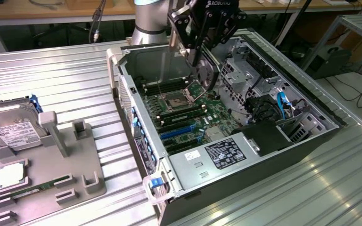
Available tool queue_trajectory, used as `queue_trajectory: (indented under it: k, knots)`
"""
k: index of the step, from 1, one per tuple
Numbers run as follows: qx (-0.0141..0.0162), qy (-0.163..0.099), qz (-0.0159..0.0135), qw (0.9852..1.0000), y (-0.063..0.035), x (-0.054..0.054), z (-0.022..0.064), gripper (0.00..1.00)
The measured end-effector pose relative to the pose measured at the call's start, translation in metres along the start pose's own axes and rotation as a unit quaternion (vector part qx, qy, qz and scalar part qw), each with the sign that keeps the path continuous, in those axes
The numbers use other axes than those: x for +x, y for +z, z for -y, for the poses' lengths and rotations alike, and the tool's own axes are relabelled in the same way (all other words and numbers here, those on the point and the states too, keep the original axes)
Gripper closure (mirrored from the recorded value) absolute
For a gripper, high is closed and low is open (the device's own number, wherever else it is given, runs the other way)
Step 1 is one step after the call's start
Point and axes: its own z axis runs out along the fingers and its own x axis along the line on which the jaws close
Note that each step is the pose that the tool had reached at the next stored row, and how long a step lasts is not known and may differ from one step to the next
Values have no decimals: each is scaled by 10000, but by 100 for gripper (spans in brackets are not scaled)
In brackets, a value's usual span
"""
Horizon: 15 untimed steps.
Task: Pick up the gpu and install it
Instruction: 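Pick up the gpu and move the gpu toward the slot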
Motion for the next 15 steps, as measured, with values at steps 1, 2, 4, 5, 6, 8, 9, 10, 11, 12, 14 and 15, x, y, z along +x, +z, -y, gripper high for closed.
queue_trajectory:
  k: [1,2,4,5,6,8,9,10,11,12,14,15]
  knots:
    - [0,0,0,10000,0,-23,0,72]
    - [0,1,0,10000,0,-43,0,72]
    - [0,0,0,10000,0,-84,1,72]
    - [0,0,0,10000,0,-103,1,72]
    - [0,0,0,10000,0,-117,1,72]
    - [0,0,0,10000,1,-151,2,72]
    - [0,0,0,10000,0,-166,2,72]
    - [0,0,0,10000,1,-182,2,72]
    - [0,0,0,10000,1,-193,2,72]
    - [0,1,0,10000,1,-207,2,72]
    - [0,0,0,10000,1,-240,2,72]
    - [0,0,0,10000,1,-252,3,72]
